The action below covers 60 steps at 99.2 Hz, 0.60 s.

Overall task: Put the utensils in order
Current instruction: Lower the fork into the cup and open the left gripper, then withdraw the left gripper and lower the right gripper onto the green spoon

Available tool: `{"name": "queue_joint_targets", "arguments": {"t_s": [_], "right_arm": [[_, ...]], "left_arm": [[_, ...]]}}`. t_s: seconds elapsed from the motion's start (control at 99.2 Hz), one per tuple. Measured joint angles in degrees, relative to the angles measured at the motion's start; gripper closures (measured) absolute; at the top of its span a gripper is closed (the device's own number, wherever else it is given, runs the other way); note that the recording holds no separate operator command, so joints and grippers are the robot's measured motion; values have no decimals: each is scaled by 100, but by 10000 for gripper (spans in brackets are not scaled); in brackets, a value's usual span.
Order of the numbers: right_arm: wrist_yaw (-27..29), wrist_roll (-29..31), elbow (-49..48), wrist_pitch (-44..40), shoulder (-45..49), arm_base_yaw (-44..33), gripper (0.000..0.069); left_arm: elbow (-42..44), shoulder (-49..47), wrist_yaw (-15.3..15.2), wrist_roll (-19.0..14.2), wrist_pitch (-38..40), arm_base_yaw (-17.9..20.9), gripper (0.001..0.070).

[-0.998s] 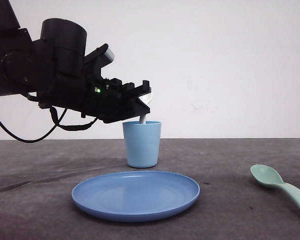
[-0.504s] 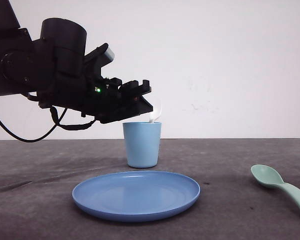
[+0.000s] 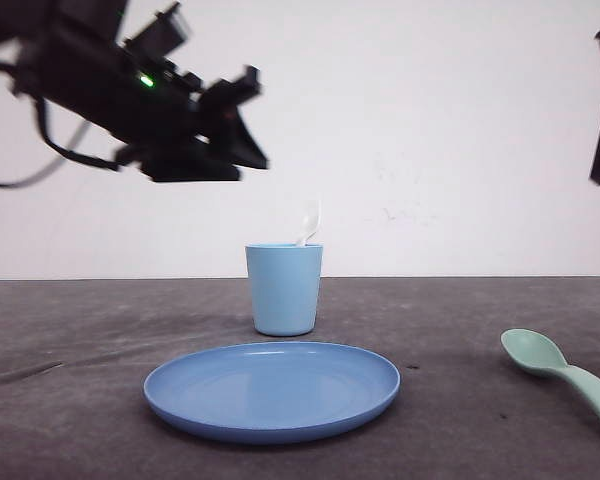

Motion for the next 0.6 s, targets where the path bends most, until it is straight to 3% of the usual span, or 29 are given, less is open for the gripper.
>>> {"name": "queue_joint_targets", "arguments": {"t_s": [0.222,0.464,0.605], "right_arm": [[-514,2,-2,365,798,17,11],[-756,4,0,850,1593,236,11],[-785,4,0,1187,2022,431,11]], "left_arm": [[0,-1224,-4,0,-1871,555,511],[0,-2398,-15,94,-3421,1322,511],[0,-2968,-304,328,-4231,1698,511]]}}
